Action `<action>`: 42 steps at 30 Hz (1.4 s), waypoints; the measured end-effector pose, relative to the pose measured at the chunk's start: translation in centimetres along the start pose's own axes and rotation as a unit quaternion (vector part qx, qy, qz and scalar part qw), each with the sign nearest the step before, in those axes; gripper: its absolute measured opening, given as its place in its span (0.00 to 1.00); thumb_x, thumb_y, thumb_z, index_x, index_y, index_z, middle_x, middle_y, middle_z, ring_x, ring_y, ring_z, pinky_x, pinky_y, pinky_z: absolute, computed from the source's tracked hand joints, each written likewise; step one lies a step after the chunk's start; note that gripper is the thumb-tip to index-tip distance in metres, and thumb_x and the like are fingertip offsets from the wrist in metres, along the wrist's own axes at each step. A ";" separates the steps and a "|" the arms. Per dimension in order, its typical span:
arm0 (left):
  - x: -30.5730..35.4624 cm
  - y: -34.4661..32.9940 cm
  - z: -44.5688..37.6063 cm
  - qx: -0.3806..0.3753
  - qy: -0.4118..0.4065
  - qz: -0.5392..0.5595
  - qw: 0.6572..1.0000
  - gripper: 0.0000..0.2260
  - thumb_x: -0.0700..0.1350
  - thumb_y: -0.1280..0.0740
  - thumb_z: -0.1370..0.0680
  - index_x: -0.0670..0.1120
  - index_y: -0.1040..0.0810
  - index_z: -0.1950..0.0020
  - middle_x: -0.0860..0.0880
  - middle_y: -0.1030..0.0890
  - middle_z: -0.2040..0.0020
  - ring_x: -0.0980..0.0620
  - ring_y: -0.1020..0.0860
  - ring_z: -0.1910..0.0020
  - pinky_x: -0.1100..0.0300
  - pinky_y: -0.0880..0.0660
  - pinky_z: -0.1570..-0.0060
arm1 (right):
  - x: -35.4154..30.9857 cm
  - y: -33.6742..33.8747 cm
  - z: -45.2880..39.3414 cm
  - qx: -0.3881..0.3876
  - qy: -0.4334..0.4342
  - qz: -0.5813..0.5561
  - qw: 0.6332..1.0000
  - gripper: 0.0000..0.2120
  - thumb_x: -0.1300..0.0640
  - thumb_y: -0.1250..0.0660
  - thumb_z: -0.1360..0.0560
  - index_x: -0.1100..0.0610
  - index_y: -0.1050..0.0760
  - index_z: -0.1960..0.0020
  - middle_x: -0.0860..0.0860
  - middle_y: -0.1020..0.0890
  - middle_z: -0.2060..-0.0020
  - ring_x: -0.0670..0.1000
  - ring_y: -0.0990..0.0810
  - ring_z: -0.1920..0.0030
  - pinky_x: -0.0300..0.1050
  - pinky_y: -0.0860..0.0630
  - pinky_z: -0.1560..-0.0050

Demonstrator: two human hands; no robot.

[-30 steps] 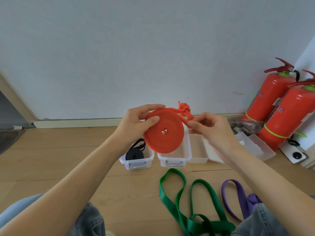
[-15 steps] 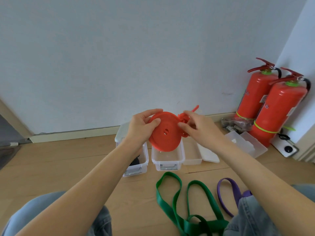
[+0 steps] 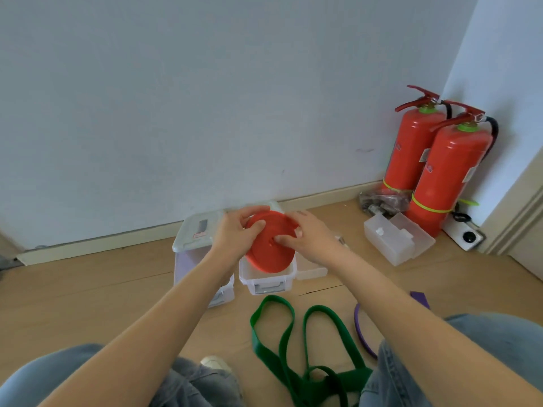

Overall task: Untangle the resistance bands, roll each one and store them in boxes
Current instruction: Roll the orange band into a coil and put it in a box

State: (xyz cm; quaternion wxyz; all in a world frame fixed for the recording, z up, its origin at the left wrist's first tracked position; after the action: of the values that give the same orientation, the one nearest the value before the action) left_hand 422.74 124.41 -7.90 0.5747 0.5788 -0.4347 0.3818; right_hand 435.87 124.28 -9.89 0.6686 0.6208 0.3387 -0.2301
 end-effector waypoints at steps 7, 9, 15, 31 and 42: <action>1.2 -5.6 -4.8 -0.070 -0.052 0.045 0.995 0.14 0.35 0.36 0.23 0.54 0.22 0.47 0.47 0.19 0.49 0.56 0.23 0.54 0.61 0.26 0.48 | 6.9 4.6 -0.1 -0.015 -0.134 -0.230 0.964 0.22 0.63 0.29 0.29 0.60 0.28 0.36 0.56 0.21 0.51 0.54 0.20 0.53 0.50 0.20 0.48; 2.1 -7.2 -6.4 -0.085 -0.075 0.047 0.992 0.15 0.34 0.37 0.23 0.48 0.23 0.41 0.49 0.21 0.49 0.58 0.24 0.53 0.63 0.27 0.46 | 7.4 5.5 -1.4 -0.032 -0.130 -0.314 0.940 0.17 0.65 0.31 0.28 0.60 0.26 0.40 0.56 0.19 0.50 0.52 0.18 0.53 0.45 0.19 0.53; 0.6 -11.3 -11.2 -0.082 -0.060 0.116 0.988 0.15 0.32 0.38 0.23 0.46 0.26 0.39 0.46 0.21 0.47 0.53 0.23 0.51 0.60 0.27 0.45 | 11.2 7.7 -5.8 -0.036 -0.127 -0.339 0.932 0.08 0.65 0.34 0.26 0.57 0.24 0.47 0.52 0.18 0.54 0.45 0.18 0.58 0.37 0.20 0.60; -10.3 -44.4 -20.8 -0.344 -0.158 -0.251 0.891 0.22 0.35 0.43 0.22 0.45 0.36 0.28 0.46 0.34 0.28 0.46 0.36 0.30 0.58 0.41 0.33 | 39.9 9.6 0.3 0.098 -0.287 0.019 0.953 0.19 0.58 0.34 0.24 0.58 0.29 0.34 0.55 0.20 0.45 0.52 0.24 0.47 0.33 0.37 0.56; -17.6 -46.5 -18.7 -0.247 -0.292 -0.404 0.831 0.13 0.36 0.36 0.24 0.44 0.24 0.41 0.44 0.27 0.38 0.35 0.37 0.35 0.48 0.38 0.35 | 48.3 11.5 3.2 0.313 -0.302 -0.270 0.859 0.05 0.56 0.34 0.24 0.48 0.24 0.49 0.42 0.19 0.55 0.34 0.21 0.57 0.24 0.28 0.59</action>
State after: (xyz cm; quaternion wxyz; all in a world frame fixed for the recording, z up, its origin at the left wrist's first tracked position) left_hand 461.79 142.35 -39.10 0.6478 0.6259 -0.3896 -0.1919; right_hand 476.85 127.95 -37.81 0.4201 0.5814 0.1850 -0.6718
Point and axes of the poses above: each hand's wrist, its own z-axis away from the middle knuckle, its own y-axis out of the back of the hand, x = y × z, the point moved 9 cm from there along -z, towards the middle knuckle
